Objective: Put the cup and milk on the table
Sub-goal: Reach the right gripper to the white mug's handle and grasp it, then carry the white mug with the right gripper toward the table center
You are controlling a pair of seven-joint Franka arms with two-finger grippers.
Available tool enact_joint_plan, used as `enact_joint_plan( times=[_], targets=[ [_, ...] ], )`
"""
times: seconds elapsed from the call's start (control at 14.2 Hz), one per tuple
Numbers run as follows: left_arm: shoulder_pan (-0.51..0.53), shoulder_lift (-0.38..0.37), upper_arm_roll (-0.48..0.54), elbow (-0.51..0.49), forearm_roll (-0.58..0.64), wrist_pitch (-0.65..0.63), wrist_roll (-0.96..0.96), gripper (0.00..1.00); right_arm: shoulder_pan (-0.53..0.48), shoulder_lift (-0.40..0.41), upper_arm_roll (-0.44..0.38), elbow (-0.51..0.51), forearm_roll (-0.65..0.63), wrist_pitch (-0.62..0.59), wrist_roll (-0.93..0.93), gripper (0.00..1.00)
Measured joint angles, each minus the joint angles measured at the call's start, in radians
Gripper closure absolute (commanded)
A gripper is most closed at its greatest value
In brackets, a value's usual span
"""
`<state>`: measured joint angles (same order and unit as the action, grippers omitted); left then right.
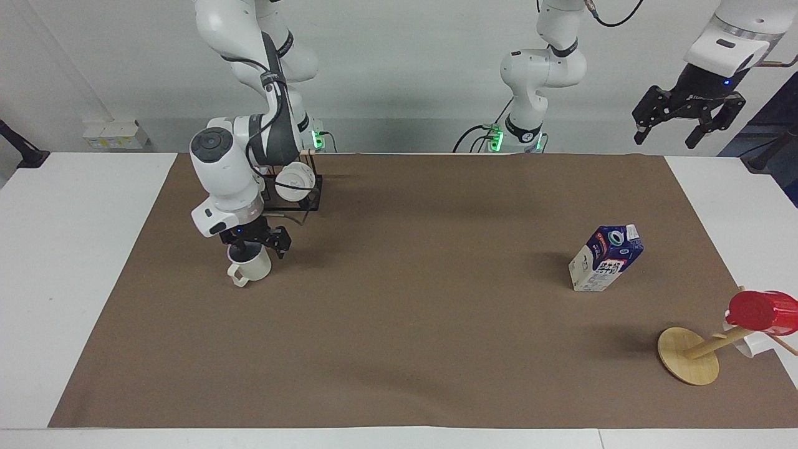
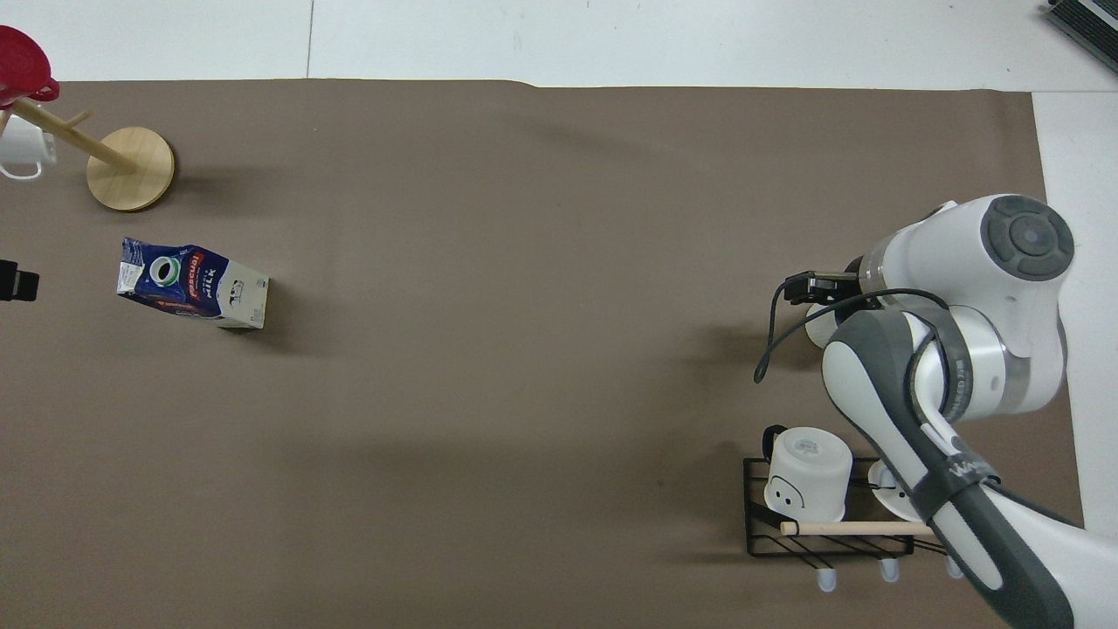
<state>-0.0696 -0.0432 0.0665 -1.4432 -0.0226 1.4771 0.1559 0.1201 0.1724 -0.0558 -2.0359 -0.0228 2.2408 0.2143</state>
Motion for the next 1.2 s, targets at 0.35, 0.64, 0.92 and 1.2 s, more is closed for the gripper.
enact_joint_plan(
  times=[0.35,0.64,0.92,1.2],
  targets=[
    [0.000,0.000,0.000,0.000,0.000,0.000,0.000,0.00,-0.002,0.021,-0.002,-0.029,0.000,0.027,0.000,0.09],
    [0.000,0.000,0.000,0.000,0.000,0.000,0.000,0.00,-0.002,0.030,-0.002,-0.031,-0.001,0.043,0.000,0.51],
    [0.000,0.000,0.000,-0.001,0.000,0.000,0.000,0.00,-0.001,0.030,-0.002,-0.029,-0.001,0.043,0.000,1.00],
    [-0.001,0.000,0.000,-0.001,0.000,0.000,0.000,0.00,0.006,0.030,0.001,-0.005,-0.001,0.035,0.000,1.00]
  ],
)
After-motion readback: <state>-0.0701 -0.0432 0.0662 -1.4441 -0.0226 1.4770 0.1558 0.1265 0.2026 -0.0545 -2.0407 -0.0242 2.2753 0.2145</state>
